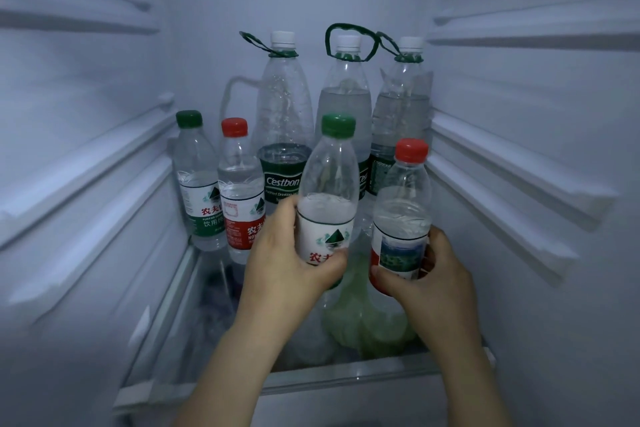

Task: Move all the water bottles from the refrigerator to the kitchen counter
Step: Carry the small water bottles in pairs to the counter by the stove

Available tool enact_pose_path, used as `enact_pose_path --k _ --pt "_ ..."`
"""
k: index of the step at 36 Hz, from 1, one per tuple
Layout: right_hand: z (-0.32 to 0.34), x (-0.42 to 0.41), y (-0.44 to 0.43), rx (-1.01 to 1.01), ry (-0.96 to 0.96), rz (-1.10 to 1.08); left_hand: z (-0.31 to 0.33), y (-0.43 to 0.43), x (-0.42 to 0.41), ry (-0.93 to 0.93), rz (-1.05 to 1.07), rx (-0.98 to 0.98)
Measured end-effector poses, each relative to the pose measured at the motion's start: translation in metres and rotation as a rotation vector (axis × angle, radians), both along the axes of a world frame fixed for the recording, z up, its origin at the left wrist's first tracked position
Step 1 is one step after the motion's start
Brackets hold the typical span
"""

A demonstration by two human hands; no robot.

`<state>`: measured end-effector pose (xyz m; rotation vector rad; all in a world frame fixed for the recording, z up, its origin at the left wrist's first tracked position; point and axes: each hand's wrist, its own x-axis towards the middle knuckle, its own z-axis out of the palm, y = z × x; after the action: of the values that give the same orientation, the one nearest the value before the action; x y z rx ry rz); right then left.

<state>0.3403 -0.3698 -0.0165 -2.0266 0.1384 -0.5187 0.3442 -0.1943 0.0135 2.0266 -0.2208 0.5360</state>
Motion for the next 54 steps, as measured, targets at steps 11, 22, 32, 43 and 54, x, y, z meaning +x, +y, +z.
enact_pose_path --k 11,22,32,43,54 --pt "0.022 -0.039 0.002 -0.014 -0.067 0.017 0.002 0.0 -0.043 0.026 0.008 -0.05" --pt "0.036 -0.102 0.015 0.034 -0.093 0.001 0.006 0.009 -0.09 0.021 -0.062 -0.071" --pt "0.037 -0.168 0.031 0.018 -0.127 -0.108 0.005 0.024 -0.131 0.009 -0.191 -0.044" --pt "0.035 -0.256 0.039 0.035 -0.124 -0.225 0.001 0.02 -0.182 -0.023 -0.352 -0.018" --pt "0.047 -0.347 0.019 0.033 -0.121 -0.393 0.009 -0.023 -0.236 0.066 -0.65 -0.099"
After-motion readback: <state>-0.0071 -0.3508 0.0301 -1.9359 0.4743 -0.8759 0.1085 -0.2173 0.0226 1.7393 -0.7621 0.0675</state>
